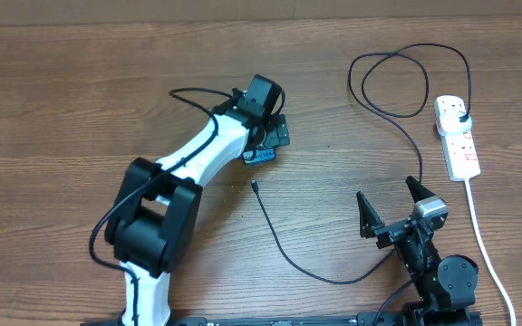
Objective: Plug charger to phone and switch on socket
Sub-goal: 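Move the left gripper over the phone and lower onto it, then close the left gripper on the phone's edges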
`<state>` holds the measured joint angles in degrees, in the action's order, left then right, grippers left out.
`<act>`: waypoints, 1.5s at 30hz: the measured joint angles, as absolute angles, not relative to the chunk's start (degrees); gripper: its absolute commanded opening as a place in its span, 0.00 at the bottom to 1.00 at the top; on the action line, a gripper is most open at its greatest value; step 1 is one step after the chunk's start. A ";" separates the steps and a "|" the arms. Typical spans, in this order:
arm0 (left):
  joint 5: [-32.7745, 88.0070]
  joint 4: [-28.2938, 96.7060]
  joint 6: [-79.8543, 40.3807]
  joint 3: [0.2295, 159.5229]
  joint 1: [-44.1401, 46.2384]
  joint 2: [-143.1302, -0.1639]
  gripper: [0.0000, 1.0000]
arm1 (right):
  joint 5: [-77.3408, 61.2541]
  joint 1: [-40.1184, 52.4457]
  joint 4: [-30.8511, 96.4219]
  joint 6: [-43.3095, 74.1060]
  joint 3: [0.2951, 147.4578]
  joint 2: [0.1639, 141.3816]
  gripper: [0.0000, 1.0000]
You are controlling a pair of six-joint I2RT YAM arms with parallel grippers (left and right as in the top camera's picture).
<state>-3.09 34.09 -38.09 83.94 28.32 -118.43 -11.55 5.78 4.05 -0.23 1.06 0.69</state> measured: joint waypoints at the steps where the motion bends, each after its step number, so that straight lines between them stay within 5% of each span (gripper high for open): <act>1: -3.29 35.31 -37.69 85.36 28.32 -119.35 1.00 | -11.57 5.76 4.05 -0.23 1.06 0.69 1.00; 34: -8.01 44.16 -34.39 90.11 28.42 -124.44 1.00 | -11.57 5.78 4.10 -0.21 1.06 0.69 1.00; 45: -9.10 44.21 -34.59 90.15 28.51 -124.44 0.92 | -11.57 5.78 4.05 -0.21 1.06 0.69 1.00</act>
<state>-9.10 44.21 -34.59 90.15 28.51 -124.44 -11.57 5.78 4.05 -0.21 1.06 0.69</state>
